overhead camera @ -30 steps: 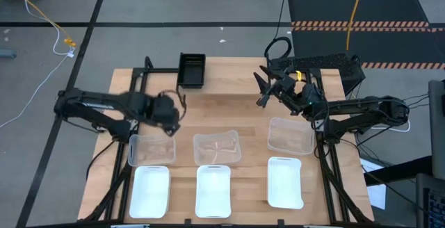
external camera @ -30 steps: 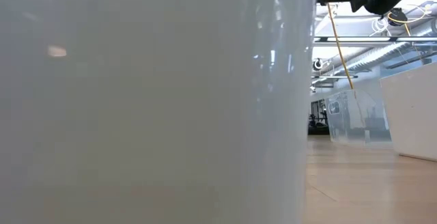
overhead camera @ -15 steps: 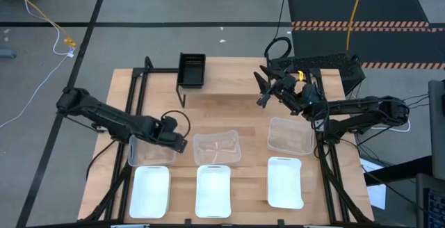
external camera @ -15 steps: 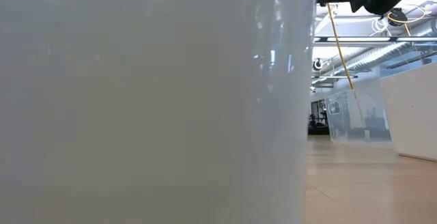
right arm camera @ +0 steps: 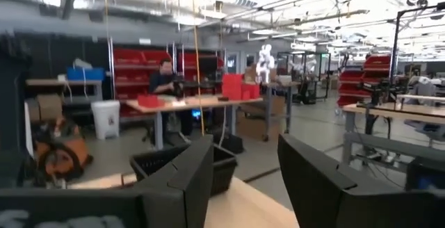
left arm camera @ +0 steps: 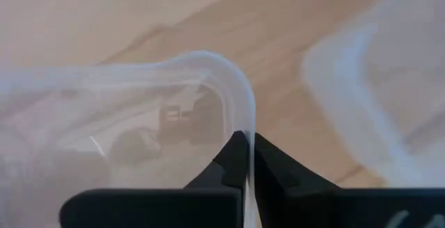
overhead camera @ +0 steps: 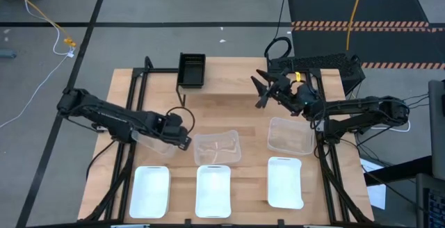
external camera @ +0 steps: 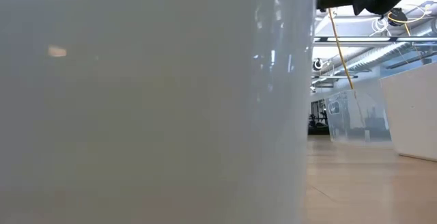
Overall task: Stack baskets on shelf by color
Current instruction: Put the left transparent bin on the shelf
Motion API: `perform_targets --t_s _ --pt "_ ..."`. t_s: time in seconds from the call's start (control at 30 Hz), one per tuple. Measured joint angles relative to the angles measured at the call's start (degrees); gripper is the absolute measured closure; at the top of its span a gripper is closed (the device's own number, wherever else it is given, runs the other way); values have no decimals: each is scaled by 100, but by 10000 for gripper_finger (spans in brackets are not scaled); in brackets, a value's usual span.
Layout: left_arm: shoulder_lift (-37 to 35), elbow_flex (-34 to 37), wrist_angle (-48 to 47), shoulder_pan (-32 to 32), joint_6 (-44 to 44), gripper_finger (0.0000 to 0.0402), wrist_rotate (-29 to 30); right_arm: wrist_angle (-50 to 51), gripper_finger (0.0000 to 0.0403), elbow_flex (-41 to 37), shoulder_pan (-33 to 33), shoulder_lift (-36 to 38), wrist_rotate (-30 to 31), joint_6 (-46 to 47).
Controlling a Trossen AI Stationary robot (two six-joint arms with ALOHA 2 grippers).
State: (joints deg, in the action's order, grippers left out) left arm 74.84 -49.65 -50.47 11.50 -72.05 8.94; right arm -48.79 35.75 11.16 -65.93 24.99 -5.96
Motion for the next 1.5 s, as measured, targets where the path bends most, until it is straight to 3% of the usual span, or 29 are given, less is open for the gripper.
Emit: perform_targets --t_s 0.13,0.27,0.33,0.6,0.83,1.17,1.33,1.5 --pt "-1 -196 243 7 342 395 21 106 248 0 -42 -2 -162 467" --pt "0 -276 487 158 673 389 186 1014 248 4 -316 108 -1365 641" --pt "0 -364 469 283 774 385 211 1139 248 1 -427 96 -1631 566" --pt "0 -1449 -343 862 1078 392 171 860 248 7 -777 454 -1619 1403" --pt "-2 -2693 -1476 1528 1613 393 527 879 248 5 -1081 718 -1626 1152" --pt "-2 -3799 -1667 2502 2195 392 399 1047 248 0 -1233 826 -1612 1086" --pt "-2 -4273 -1218 2588 3419 390 435 1161 248 -2 -1252 826 -1609 1122" --pt "-6 -4669 -376 2360 6041 395 754 1052 248 -2 -1252 828 -1609 1149"
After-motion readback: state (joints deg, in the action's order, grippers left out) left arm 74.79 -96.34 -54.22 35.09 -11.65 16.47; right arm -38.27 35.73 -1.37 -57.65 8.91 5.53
